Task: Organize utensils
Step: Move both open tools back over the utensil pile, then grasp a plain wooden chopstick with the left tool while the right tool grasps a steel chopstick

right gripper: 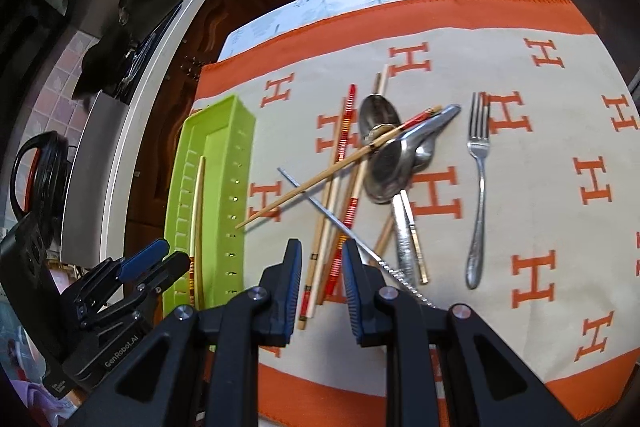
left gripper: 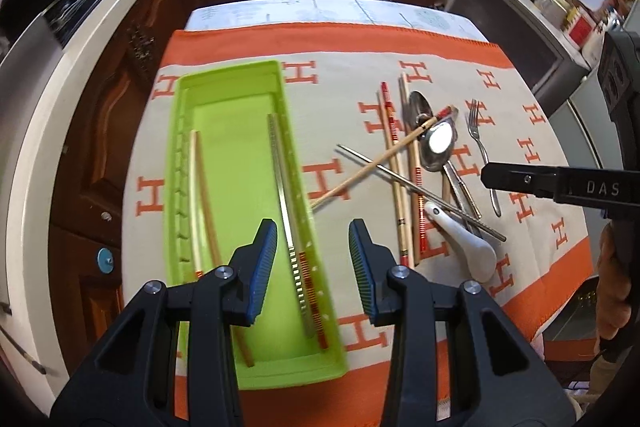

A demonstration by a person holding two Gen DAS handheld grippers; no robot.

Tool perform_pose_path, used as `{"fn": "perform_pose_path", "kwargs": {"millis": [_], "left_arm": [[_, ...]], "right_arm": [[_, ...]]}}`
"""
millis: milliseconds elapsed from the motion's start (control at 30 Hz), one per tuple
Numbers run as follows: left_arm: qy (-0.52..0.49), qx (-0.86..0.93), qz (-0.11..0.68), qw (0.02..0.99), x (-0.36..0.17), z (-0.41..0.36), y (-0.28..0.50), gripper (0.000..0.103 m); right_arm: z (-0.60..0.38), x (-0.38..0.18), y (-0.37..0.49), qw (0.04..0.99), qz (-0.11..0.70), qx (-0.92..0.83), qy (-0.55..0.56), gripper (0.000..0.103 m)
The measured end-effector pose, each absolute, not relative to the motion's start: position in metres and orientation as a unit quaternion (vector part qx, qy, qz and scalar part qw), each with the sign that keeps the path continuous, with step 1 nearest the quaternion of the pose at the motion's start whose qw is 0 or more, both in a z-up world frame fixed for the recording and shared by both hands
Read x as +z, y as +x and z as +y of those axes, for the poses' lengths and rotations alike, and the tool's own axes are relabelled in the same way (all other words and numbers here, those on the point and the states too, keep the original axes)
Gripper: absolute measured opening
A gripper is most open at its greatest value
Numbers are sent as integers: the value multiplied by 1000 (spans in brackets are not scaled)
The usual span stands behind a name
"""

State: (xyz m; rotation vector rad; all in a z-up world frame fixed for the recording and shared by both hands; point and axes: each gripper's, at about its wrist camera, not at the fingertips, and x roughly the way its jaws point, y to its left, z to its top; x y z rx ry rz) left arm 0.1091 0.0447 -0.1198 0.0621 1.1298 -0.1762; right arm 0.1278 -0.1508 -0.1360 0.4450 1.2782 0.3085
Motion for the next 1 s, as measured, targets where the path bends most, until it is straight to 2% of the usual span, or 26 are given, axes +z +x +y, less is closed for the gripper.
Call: {"fn": "perform_pose_path", "kwargs": {"millis": [133, 400, 600, 967, 1000], "left_arm": [[51, -99, 545, 831, -131, 25, 125, 34], [158, -121, 567, 799, -170, -13, 170, 34], [191, -150, 597, 765, -198, -29, 190, 34], [222, -180, 604, 744, -224, -52, 204, 34], [224, -182, 602, 745, -225, -53, 204, 30]], "right_arm": [[-158, -147, 132, 762, 594, 150, 210, 20], [-161, -173, 138, 746, 610, 178, 201, 20], [-164, -190, 143, 732, 620, 192, 209, 20], [-165, -199, 149, 729, 622, 206, 198, 20], [-164, -199, 149, 730, 620, 210, 195, 20]]}}
